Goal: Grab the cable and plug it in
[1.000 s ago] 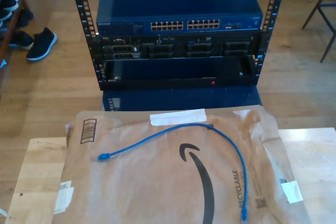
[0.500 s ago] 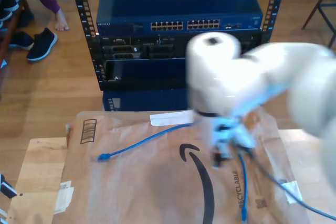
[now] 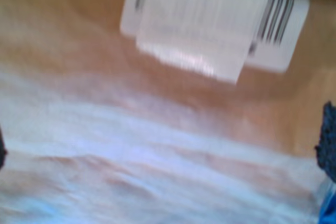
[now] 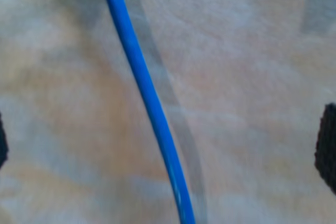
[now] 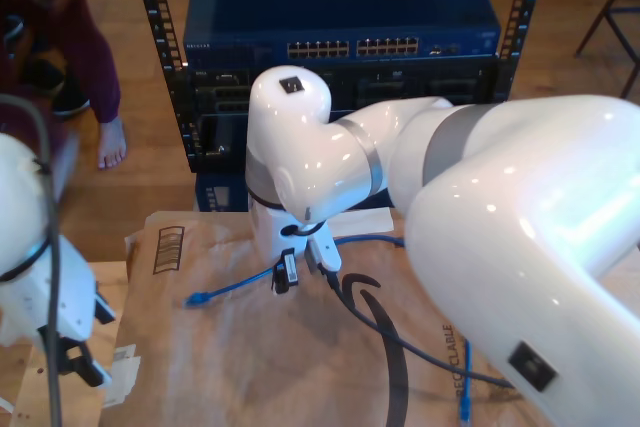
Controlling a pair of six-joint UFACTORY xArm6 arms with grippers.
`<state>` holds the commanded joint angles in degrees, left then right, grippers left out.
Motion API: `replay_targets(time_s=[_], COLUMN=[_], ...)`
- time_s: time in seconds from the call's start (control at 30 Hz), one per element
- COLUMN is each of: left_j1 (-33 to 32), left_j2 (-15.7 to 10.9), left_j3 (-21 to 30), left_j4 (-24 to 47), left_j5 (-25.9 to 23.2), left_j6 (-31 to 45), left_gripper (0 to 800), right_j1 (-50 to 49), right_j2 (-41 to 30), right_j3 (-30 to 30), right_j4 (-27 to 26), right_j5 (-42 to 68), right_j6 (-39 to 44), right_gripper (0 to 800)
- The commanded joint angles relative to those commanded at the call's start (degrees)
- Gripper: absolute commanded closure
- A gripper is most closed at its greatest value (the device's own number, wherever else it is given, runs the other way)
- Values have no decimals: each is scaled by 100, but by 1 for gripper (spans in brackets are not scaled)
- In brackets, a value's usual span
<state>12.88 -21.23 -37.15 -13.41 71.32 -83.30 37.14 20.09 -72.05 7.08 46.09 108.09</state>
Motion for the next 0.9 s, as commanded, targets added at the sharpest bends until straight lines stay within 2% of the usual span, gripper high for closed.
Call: replay_targets(time_s=[0.33, 0.5, 0.63, 0.73, 0.77, 0.83, 0.9], left_j1=[-70, -79, -70, -70, -70, -70, -70], left_j2=[158, 193, 193, 185, 193, 193, 185], left_j3=[-211, -211, -193, -176, -176, -176, -176], left_j4=[-334, -334, -334, -334, -334, -334, -334], left_j5=[0, 0, 0, 0, 0, 9, 9], left_j6=[18, 0, 9, 0, 9, 0, 0], left_gripper=[0, 0, 0, 0, 0, 0, 0], right_j1=[0, -9, -9, -18, -18, -9, -18], right_j2=[290, 457, 492, 484, 475, 457, 440], right_j3=[-149, -237, -229, -220, -220, -193, -167], right_j4=[1081, 1108, 1169, 1204, 1204, 1213, 1257], right_j5=[0, 0, -9, -9, -9, -18, -141], right_j6=[-695, -923, -1143, -1152, -1152, -1143, -1125], right_gripper=[45, 63, 119, 192, 239, 371, 573])
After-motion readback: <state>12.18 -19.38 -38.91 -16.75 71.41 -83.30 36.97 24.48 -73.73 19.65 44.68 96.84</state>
